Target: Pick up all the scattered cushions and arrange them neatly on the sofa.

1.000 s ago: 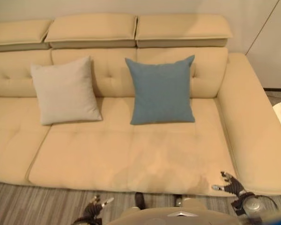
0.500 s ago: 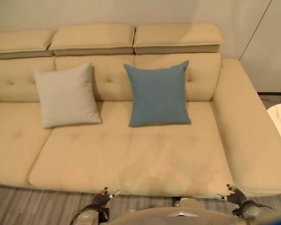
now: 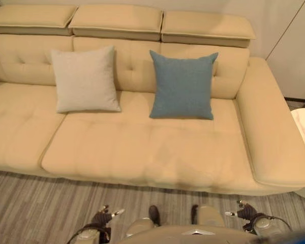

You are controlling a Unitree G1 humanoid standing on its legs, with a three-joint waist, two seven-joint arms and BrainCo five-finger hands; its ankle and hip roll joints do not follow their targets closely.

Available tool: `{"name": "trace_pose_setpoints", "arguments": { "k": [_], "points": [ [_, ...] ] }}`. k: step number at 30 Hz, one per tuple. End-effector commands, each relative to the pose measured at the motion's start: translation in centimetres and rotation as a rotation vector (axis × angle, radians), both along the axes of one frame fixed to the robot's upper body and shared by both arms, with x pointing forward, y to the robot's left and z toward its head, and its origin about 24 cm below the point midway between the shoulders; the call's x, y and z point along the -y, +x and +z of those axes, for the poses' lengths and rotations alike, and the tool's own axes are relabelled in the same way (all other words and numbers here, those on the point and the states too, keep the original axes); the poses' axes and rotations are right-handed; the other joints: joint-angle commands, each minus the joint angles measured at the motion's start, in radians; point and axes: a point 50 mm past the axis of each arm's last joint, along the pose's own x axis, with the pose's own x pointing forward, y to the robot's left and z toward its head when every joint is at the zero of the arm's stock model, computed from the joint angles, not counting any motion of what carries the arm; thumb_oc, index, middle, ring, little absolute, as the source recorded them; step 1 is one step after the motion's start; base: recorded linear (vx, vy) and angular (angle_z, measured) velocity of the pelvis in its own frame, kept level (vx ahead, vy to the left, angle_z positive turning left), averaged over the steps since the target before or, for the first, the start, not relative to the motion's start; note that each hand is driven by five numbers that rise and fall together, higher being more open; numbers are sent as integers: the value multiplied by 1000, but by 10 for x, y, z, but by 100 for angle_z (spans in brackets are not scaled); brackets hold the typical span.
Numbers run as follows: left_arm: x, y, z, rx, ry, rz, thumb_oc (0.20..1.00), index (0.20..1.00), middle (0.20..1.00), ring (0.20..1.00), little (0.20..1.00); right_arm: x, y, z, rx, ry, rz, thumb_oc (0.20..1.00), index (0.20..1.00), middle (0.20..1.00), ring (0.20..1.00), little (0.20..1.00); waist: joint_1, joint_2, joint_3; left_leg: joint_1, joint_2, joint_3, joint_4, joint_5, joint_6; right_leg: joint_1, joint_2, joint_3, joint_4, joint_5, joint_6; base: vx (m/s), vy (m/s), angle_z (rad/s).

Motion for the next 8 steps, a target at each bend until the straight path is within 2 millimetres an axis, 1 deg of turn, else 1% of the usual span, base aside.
{"name": "trace_pose_setpoints", "arguments": {
  "k": [1,2,3,7,8],
  "points": [
    [-5,17,4,44,27,-12,1000,1000,1000,1000,1000,-3,1,-1,-10,-15,38,1000,1000,1000,1000,1000,6,-47,-48,4,-31,-105,61,-45,-90,61,40,-4,-238,148,-23,5,-83,-21],
    [-5,17,4,44,27,-12,1000,1000,1000,1000,1000,-3,1,-1,-10,-15,38,1000,1000,1000,1000,1000,6,-46,-48,4,-31,-105,61,-45,-90,62,40,-4,-238,148,-23,22,-80,-20],
    [-1,17,3,42,17,-19,1000,1000,1000,1000,1000,-4,2,-1,-7,-10,46,1000,1000,1000,1000,1000,5,-51,-56,11,-22,-103,55,-41,-98,78,51,2,-272,152,-26,30,-108,-16],
    [5,19,2,42,0,-32,1000,1000,1000,1000,1000,-5,-2,-2,-16,-8,37,1000,1000,1000,1000,1000,3,-55,-64,26,-14,-101,39,-33,-107,106,63,-9,-311,156,-29,14,-87,-1],
    [6,22,2,52,-8,-27,1000,1000,1000,1000,1000,-6,-4,-3,-23,-4,36,1000,1000,1000,1000,1000,2,-57,-67,27,-9,-106,36,-30,-110,114,67,-11,-325,157,-33,-4,-60,3]
  ]
}}
